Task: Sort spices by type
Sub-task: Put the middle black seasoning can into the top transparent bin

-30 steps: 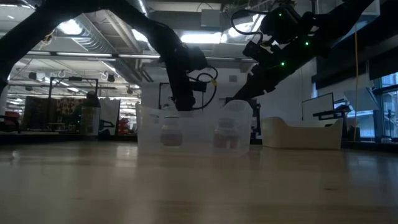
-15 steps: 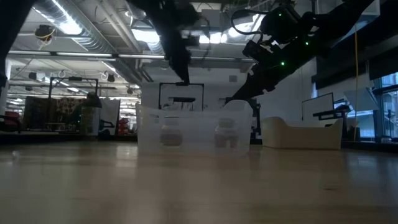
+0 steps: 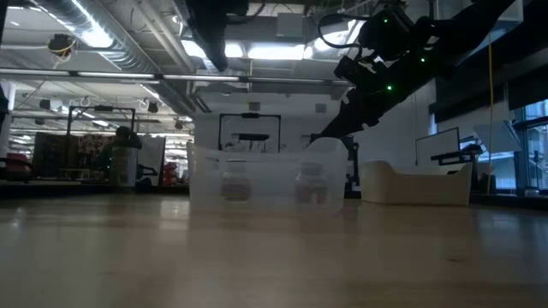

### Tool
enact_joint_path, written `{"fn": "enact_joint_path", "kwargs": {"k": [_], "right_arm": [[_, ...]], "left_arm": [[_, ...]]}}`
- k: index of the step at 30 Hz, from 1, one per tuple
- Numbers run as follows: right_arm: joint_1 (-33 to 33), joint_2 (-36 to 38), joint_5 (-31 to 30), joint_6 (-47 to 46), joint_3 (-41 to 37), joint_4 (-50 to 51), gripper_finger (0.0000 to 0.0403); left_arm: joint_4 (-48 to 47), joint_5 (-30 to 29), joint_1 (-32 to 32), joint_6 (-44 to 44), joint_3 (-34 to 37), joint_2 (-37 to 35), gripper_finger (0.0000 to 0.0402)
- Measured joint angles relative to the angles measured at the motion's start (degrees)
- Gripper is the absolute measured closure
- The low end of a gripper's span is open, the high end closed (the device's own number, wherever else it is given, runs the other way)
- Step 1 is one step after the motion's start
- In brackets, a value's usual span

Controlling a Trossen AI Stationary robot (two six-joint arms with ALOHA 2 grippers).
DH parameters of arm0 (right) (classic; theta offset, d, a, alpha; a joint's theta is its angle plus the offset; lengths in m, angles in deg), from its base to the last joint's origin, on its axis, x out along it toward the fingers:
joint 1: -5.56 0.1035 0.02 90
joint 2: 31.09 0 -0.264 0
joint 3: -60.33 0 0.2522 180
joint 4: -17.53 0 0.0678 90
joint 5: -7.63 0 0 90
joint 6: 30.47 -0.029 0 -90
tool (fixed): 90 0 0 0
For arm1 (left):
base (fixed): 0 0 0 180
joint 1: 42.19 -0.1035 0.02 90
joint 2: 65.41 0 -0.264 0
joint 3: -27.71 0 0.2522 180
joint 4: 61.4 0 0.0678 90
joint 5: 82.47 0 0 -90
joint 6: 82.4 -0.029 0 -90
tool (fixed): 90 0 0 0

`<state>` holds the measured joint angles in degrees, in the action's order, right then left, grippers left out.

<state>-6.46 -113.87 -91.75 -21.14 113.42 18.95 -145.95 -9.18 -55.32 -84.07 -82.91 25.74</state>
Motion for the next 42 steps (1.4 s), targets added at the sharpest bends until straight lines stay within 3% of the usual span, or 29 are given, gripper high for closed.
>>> {"fn": "enact_joint_path", "kwargs": {"k": [5,15,22,28,38,42], "right_arm": [[0.0,0.0,0.0,0.0,0.0,0.0,0.0386],[0.0,0.0,0.0,0.0,0.0,0.9,0.0386],[0.8,0.5,-1.0,-0.6,0.0,3.2,0.0386],[3.8,2.0,-6.1,-0.1,0.0,2.2,0.0386],[7.0,3.0,-2.9,0.0,0.0,-10.3,0.0386],[8.1,3.0,-1.3,0.0,0.0,-12.8,0.0386]], "left_arm": [[-5.9,0.0,6.9,7.6,0.0,0.0,0.0188],[-6.4,0.0,21.1,19.8,0.4,0.0,0.0188],[-7.1,-0.4,29.8,30.3,6.1,0.0,0.0188],[-7.6,-0.4,35.9,42.0,11.2,0.0,0.0188],[-7.8,3.1,48.0,64.4,13.3,0.0,0.0188],[-7.7,3.9,52.3,67.3,13.3,0.0,0.0188]]}}
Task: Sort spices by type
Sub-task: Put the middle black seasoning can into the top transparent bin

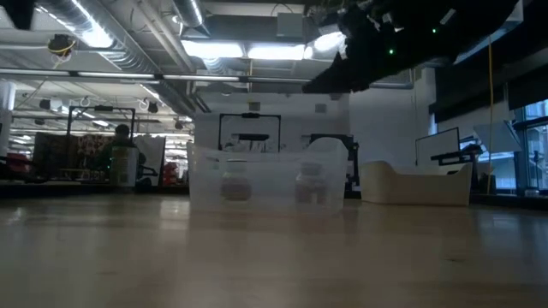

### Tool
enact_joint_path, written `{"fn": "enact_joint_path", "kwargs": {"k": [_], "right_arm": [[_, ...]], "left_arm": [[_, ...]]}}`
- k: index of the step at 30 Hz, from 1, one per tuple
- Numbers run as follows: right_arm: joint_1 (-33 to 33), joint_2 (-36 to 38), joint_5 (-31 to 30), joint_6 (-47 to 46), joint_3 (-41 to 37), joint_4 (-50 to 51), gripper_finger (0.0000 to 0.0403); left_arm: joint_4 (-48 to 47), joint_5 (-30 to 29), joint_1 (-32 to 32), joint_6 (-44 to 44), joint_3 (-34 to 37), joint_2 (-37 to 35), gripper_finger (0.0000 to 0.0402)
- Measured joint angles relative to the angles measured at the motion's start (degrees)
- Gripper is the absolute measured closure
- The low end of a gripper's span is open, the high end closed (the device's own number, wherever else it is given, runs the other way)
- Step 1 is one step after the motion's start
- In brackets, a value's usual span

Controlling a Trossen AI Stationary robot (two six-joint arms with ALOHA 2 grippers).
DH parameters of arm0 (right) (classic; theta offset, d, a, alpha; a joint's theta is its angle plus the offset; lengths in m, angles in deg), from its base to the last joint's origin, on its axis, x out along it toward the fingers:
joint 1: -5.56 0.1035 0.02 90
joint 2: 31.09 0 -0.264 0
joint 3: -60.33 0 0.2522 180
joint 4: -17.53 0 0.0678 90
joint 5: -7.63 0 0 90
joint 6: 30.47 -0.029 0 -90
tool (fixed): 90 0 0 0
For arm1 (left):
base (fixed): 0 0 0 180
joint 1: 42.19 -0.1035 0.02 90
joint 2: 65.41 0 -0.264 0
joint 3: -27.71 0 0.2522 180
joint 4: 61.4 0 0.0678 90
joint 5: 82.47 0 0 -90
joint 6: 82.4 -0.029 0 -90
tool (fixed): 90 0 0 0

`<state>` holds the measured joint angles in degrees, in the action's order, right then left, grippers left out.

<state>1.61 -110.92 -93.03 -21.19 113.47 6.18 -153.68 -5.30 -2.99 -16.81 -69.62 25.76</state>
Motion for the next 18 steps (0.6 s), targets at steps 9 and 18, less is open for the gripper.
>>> {"fn": "enact_joint_path", "kwargs": {"k": [9,18], "right_arm": [[0.3,0.0,1.3,-0.3,0.0,-1.8,0.0386],[0.3,0.0,1.3,-0.3,0.0,-1.8,0.0386]], "left_arm": [[5.1,-4.1,1.3,-4.5,0.0,0.0,0.0188],[6.1,-2.2,-0.7,-2.2,0.7,0.0,0.0157]]}}
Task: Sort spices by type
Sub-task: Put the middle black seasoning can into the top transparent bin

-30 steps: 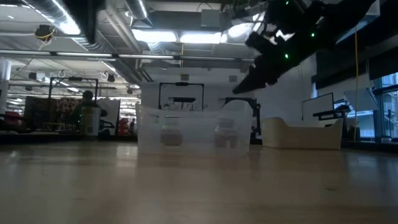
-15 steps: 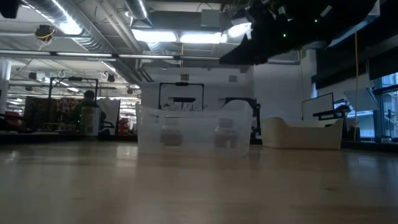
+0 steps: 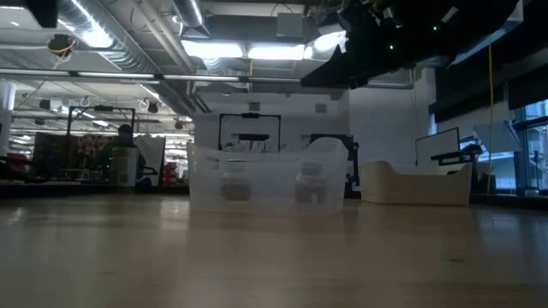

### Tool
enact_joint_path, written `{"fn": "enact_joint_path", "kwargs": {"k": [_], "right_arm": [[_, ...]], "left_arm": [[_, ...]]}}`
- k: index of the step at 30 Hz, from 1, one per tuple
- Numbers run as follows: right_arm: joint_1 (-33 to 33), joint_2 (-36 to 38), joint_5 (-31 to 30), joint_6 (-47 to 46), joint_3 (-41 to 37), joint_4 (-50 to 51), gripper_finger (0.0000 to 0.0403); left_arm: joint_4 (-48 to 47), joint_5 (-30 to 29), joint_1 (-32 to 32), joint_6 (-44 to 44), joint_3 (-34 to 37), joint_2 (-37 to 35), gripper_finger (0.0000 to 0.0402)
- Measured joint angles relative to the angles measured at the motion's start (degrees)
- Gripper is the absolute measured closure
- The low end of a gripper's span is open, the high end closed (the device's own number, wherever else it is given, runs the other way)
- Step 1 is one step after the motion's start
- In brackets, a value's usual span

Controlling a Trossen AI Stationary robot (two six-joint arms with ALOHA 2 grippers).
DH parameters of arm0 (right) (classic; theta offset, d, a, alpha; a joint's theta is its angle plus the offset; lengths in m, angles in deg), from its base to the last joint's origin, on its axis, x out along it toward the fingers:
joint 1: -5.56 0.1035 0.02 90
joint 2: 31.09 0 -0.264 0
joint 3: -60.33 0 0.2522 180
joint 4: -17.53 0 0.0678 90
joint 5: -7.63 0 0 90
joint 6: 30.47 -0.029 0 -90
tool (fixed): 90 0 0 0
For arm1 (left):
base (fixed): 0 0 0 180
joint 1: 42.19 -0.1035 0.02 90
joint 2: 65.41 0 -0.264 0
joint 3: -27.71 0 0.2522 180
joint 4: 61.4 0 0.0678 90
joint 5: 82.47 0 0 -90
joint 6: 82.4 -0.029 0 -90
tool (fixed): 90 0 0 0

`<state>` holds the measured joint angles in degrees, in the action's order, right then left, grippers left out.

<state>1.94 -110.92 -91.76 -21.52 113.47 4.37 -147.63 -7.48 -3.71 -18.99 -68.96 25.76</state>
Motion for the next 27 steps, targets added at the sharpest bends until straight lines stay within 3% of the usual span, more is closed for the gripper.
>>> {"fn": "enact_joint_path", "kwargs": {"k": [5,11,17,21,27], "right_arm": [[0.0,0.0,0.0,0.0,0.0,0.0,0.0386],[-0.1,0.0,0.0,0.3,0.0,0.0,0.0386],[-0.2,0.0,0.0,0.4,0.0,0.0,0.0386],[-0.2,0.0,0.0,0.4,0.0,0.0,0.0386],[-0.2,0.0,0.0,0.5,0.0,0.0,0.0386]], "left_arm": [[0.8,9.8,0.0,9.1,2.5,0.0,0.0141],[1.8,19.9,4.3,24.4,6.9,0.0,0.0145],[3.8,22.9,8.5,33.9,7.7,0.1,0.0152],[4.7,22.5,9.8,34.5,7.7,1.3,0.0153],[5.9,24.0,10.9,24.7,7.7,4.6,0.0153]]}}
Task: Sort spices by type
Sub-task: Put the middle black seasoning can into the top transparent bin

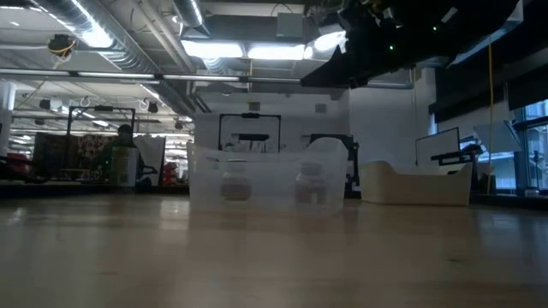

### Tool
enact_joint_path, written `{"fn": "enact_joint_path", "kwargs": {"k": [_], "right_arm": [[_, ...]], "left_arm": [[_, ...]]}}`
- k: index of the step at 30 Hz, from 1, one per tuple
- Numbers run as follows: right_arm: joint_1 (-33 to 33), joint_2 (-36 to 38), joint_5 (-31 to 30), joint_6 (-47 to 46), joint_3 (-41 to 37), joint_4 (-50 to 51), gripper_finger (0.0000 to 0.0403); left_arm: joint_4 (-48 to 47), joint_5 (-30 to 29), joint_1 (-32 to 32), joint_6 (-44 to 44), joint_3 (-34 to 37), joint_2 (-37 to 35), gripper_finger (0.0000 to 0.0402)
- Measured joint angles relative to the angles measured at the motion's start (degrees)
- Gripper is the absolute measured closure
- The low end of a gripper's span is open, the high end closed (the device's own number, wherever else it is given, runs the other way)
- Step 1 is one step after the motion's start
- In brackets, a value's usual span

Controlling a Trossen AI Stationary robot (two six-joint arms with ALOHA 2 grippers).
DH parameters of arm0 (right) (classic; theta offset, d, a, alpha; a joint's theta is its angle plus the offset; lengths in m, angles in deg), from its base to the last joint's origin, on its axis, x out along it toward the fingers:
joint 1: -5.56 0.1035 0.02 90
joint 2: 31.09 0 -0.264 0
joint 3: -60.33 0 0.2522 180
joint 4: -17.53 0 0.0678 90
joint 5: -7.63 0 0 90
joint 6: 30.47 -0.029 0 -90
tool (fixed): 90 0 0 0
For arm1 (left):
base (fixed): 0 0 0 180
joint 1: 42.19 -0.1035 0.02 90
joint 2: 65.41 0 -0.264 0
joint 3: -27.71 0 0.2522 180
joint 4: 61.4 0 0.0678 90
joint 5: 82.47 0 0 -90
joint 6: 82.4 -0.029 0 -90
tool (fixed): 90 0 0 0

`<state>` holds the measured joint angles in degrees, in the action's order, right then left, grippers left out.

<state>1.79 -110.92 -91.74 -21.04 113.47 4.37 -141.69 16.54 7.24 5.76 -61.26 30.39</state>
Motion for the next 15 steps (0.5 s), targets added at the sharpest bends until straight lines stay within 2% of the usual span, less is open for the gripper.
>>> {"fn": "enact_joint_path", "kwargs": {"k": [11,15], "right_arm": [[0.0,0.0,0.0,0.0,0.0,0.0,0.0386],[0.0,0.0,0.0,0.0,0.0,0.0,0.0386]], "left_arm": [[-2.8,1.0,0.7,-16.2,0.0,0.8,0.0155],[-3.7,0.8,1.2,-22.8,0.0,0.8,0.0184]]}}
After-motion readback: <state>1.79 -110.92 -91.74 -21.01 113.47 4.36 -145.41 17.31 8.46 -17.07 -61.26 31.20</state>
